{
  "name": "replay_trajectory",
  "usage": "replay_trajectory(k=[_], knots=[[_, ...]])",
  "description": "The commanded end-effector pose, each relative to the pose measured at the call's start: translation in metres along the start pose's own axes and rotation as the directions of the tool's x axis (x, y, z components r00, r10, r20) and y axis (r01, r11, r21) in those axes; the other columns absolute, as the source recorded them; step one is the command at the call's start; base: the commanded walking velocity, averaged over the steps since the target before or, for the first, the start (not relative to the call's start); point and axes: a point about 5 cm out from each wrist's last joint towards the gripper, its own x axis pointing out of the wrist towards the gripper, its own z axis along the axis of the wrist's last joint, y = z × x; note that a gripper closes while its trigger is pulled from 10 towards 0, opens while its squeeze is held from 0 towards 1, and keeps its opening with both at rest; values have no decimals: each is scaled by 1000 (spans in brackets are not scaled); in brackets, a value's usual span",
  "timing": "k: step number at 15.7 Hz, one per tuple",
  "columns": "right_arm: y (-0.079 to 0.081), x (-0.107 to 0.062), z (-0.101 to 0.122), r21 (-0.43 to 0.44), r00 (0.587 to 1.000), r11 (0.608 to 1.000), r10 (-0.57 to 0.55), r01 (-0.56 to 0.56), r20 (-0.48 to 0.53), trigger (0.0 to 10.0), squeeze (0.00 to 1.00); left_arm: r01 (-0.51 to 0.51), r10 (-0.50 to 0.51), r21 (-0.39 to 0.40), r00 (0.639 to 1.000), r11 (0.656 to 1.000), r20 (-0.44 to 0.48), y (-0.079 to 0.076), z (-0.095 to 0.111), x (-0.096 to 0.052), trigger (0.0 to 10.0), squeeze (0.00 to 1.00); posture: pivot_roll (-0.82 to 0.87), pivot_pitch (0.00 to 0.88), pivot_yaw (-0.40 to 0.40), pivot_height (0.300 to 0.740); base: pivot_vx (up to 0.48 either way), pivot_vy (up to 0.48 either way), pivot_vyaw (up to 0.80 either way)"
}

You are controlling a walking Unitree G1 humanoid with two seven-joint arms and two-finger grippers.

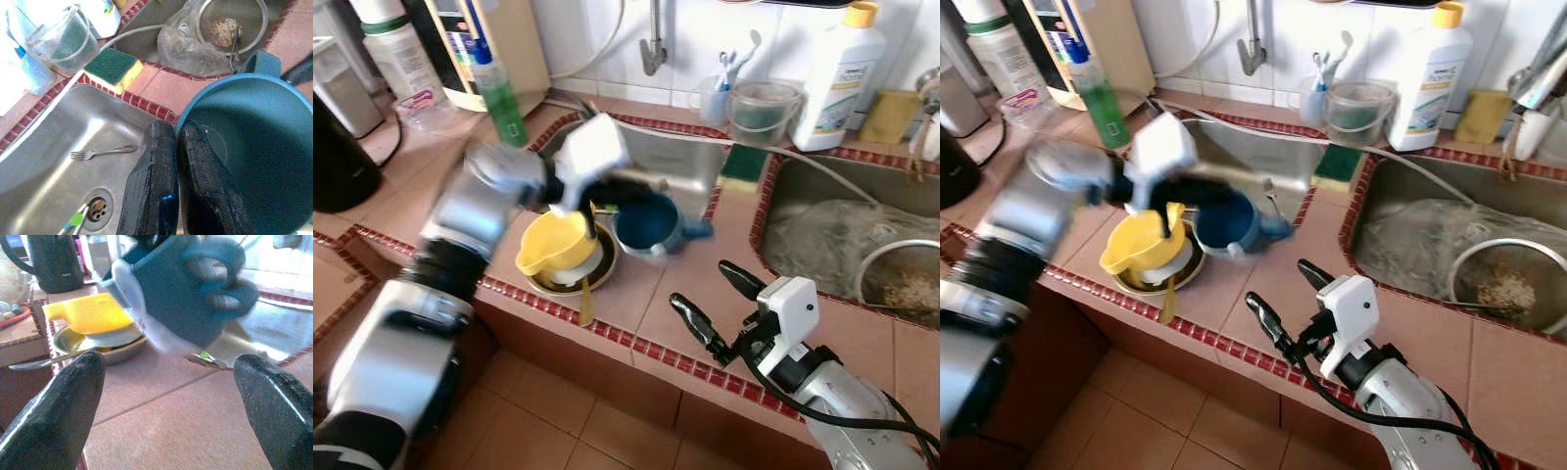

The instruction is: Kitchen organization

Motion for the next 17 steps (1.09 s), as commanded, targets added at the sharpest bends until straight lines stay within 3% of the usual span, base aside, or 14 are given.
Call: replay_trajectory(k=[1,4,7,11,13,17], knots=[[1,1,1,4,1000,1000,1,-1,15,10000,0,51,-51,26,999,998,-3,-4,0,-2,10000,0,-206,82,121,740,0,0,0],[0,2,3,12,1000,1000,-11,11,25,10000,0,14,-14,16,1000,1000,-4,1,-2,-3,10000,0,-203,85,122,740,0,0,0],[3,2,4,22,999,1000,0,-1,32,10000,0,-131,131,-17,991,991,29,13,4,9,10000,0,-203,87,124,740,0,0,0],[8,3,8,46,998,999,6,-9,58,10000,0,-324,337,-129,937,937,89,27,18,33,10000,0,-214,96,131,740,0,0,0],[14,2,14,70,996,998,-9,2,86,10000,0,-419,430,-126,899,899,80,31,21,43,10000,0,-225,120,148,740,0,0,0],[27,-2,25,121,992,992,-39,24,124,10000,0,-505,506,-75,862,860,-6,31,9,51,10000,0,-238,172,183,740,0,0,0]])
